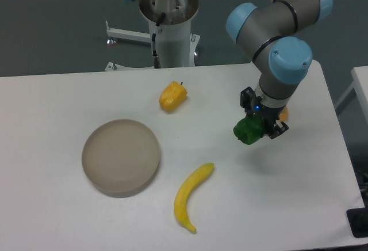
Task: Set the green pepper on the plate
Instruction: 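Carry the held green pepper with the gripper over the round plate, then lower the green pepper onto the plate and open the gripper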
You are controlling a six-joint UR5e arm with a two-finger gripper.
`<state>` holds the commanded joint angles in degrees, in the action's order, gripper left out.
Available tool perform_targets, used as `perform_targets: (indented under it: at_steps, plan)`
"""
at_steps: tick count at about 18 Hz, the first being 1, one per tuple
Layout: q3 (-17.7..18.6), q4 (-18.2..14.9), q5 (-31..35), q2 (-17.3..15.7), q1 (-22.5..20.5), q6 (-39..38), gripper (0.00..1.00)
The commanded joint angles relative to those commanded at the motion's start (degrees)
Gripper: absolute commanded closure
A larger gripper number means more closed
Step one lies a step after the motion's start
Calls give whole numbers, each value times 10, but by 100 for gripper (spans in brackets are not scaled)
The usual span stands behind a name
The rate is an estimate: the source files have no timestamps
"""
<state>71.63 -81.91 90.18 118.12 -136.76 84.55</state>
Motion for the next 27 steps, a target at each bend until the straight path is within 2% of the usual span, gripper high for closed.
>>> perform_targets:
  at_steps: [6, 8, 10, 16, 19, 22, 24, 27]
  plan:
    - [3, -2, -1, -6, 11, -6, 87]
    - [12, -1, -13, -19, 34, -14, 82]
    - [22, 0, -17, -30, 60, -46, 83]
    - [43, 2, -24, -32, 168, -171, 80]
    - [65, 2, -37, -26, 210, -227, 75]
    - [68, 3, -44, -8, 239, -243, 65]
    - [68, 5, -47, 3, 250, -250, 63]
    - [68, 52, -48, 18, 271, -279, 62]
